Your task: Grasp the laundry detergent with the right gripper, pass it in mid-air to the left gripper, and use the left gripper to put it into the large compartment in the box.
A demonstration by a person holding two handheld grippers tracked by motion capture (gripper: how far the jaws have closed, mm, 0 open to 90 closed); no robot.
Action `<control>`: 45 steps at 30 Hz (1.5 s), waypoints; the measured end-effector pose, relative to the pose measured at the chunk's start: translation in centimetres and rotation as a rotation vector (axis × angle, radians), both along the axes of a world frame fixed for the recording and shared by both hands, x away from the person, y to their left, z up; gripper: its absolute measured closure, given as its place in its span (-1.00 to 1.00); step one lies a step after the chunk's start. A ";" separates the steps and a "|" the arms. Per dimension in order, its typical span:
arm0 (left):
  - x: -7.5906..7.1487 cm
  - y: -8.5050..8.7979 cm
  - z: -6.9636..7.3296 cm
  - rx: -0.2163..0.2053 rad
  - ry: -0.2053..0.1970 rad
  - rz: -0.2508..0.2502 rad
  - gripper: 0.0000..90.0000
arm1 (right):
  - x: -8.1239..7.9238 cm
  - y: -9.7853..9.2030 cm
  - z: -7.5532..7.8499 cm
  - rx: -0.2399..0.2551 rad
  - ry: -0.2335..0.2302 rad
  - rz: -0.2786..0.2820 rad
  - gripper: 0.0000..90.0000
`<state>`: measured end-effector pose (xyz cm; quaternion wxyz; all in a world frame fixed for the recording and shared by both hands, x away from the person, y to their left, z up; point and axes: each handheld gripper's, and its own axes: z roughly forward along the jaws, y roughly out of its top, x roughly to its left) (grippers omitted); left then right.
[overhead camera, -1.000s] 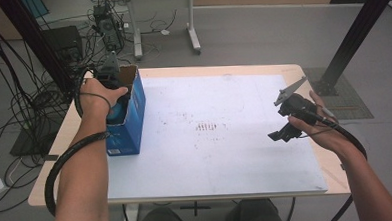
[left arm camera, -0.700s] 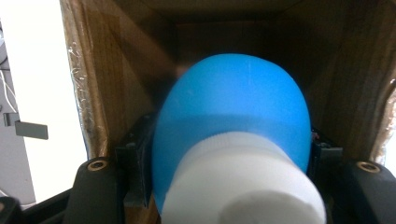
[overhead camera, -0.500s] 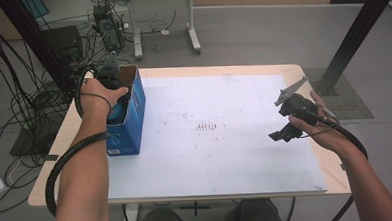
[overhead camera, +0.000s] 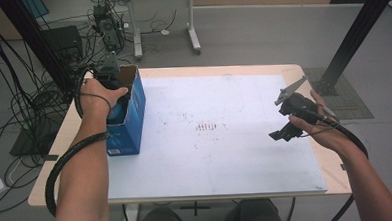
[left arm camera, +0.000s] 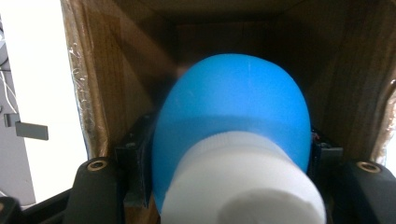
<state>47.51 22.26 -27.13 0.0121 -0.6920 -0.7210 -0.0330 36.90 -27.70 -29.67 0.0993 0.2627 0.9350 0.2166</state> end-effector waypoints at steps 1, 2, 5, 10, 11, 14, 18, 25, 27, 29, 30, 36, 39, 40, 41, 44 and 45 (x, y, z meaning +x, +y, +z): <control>0.0 0.0 0.0 0.000 0.000 0.001 -0.21 | 0.0 0.0 0.0 0.000 0.000 0.000 -0.88; 0.0 0.0 0.0 -0.001 0.000 0.001 -0.21 | 0.0 0.0 0.0 -0.001 0.000 0.000 -0.88; -0.1 0.1 0.0 -0.002 -0.003 0.001 -0.21 | 0.0 -0.1 0.1 -0.004 -0.001 -0.001 -0.88; -0.1 0.1 0.0 -0.005 -0.005 0.004 -0.21 | -0.1 -0.2 0.2 -0.005 -0.002 -0.004 -0.88; -0.1 0.1 0.0 -0.005 -0.005 0.003 -0.21 | -0.1 -0.2 0.2 -0.006 -0.002 -0.005 -0.88; -0.1 0.1 0.0 -0.003 -0.005 0.002 -0.21 | -0.1 -0.3 0.2 -0.006 -0.004 -0.006 -0.88; -0.1 0.1 0.0 -0.004 -0.006 0.002 -0.21 | -0.1 -0.3 0.2 -0.007 -0.005 -0.003 -0.88; -0.2 0.2 0.0 -0.006 -0.009 0.005 -0.21 | -0.1 -0.3 0.3 -0.008 -0.007 -0.006 -0.88; -0.2 0.1 0.0 -0.005 -0.009 0.003 -0.21 | -0.1 -0.2 0.3 -0.010 -0.008 -0.005 -0.88; -0.2 0.1 0.0 -0.005 -0.010 0.004 -0.21 | -0.1 -0.2 0.3 -0.008 -0.007 -0.005 -0.88; -0.1 0.1 0.0 -0.005 -0.010 0.003 -0.21 | -0.1 -0.2 0.3 -0.009 -0.007 -0.004 -0.88; -0.1 0.1 0.0 -0.006 -0.010 0.004 -0.21 | 0.0 -0.1 0.2 -0.010 -0.005 -0.001 -0.88; -0.1 0.1 0.0 -0.005 -0.010 0.003 -0.21 | 0.0 0.0 0.2 -0.010 -0.006 0.000 -0.88; -0.1 0.1 0.0 -0.005 -0.009 0.003 -0.21 | 0.1 0.0 0.3 -0.009 -0.007 0.000 -0.88; -0.2 0.1 0.0 -0.005 -0.009 0.003 -0.21 | 0.1 0.0 0.3 -0.009 -0.007 0.001 -0.88; -0.2 0.2 0.0 -0.006 -0.010 0.003 -0.21 | 0.1 0.0 0.3 -0.010 -0.008 0.000 -0.88; -0.2 0.2 0.0 -0.006 -0.011 0.003 -0.21 | 0.1 0.0 0.4 -0.010 -0.008 0.001 -0.88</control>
